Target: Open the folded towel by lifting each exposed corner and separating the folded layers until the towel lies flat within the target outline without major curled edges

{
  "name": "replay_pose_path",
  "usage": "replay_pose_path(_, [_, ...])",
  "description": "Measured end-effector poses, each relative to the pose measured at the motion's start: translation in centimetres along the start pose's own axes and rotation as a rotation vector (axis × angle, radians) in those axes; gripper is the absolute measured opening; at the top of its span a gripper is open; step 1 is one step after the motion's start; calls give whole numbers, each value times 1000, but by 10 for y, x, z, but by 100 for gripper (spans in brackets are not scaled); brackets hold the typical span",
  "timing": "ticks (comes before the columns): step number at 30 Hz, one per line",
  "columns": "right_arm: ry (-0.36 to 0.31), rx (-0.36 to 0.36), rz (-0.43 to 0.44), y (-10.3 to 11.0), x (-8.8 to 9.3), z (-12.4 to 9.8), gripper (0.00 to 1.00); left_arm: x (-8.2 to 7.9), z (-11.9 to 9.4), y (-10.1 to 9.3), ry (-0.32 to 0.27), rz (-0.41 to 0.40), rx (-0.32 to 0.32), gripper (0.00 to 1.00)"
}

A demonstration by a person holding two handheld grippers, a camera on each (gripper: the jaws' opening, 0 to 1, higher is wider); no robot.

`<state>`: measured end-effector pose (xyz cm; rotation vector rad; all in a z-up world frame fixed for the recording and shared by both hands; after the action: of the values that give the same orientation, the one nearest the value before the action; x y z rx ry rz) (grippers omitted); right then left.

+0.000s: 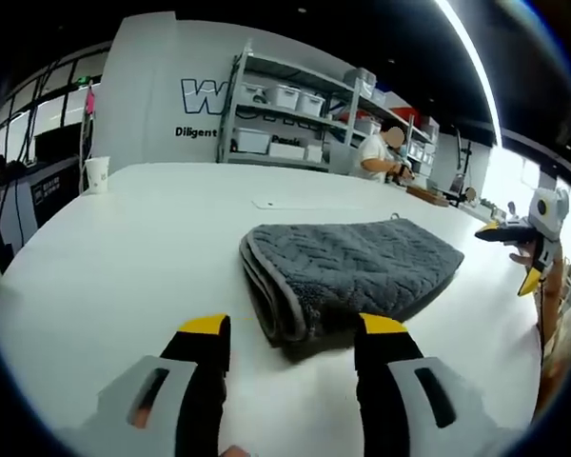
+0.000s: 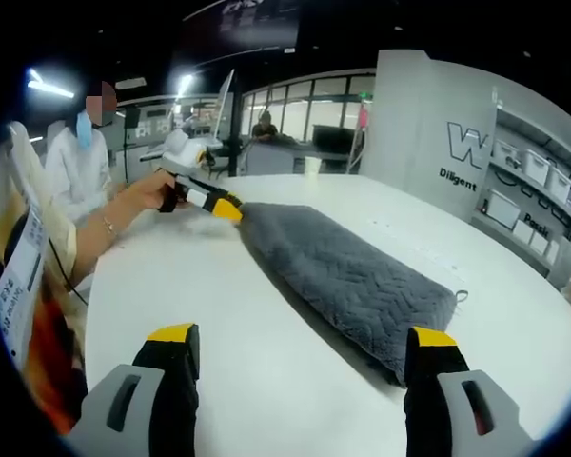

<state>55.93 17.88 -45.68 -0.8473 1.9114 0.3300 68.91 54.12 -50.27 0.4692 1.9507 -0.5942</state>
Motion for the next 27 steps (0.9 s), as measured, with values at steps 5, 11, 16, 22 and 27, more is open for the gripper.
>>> replay_pose_path(5, [3,3,2,-1,1,0,89,2,1,1,13,-30,14,87])
replay_pose_path(11, [7,1,-2,-1,1,1,89,0,0,1,-6,-49,18,98])
replay_pose_path(16, [11,4,-1,-1,2,1,89,-3,-1,-3,-39,-72,43,100])
replay_pose_path(22, [14,6,-3,-1,2,1,88,-3,0,-5,-31,-67,48,100])
replay_pose_path(27, [18,11,-2,-3,2,2,89,-4,-2,-6,-11,-27,32,100])
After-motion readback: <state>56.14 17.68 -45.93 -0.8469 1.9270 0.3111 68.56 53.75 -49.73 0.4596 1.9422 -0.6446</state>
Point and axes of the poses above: the point that each gripper's makers call its tool centre point, and the gripper's own axes: z roughly forward along the fingers, y roughly to its left, x roughly out of its underside, the point moved 9 cm from there along -z, roughly backward along the fingers
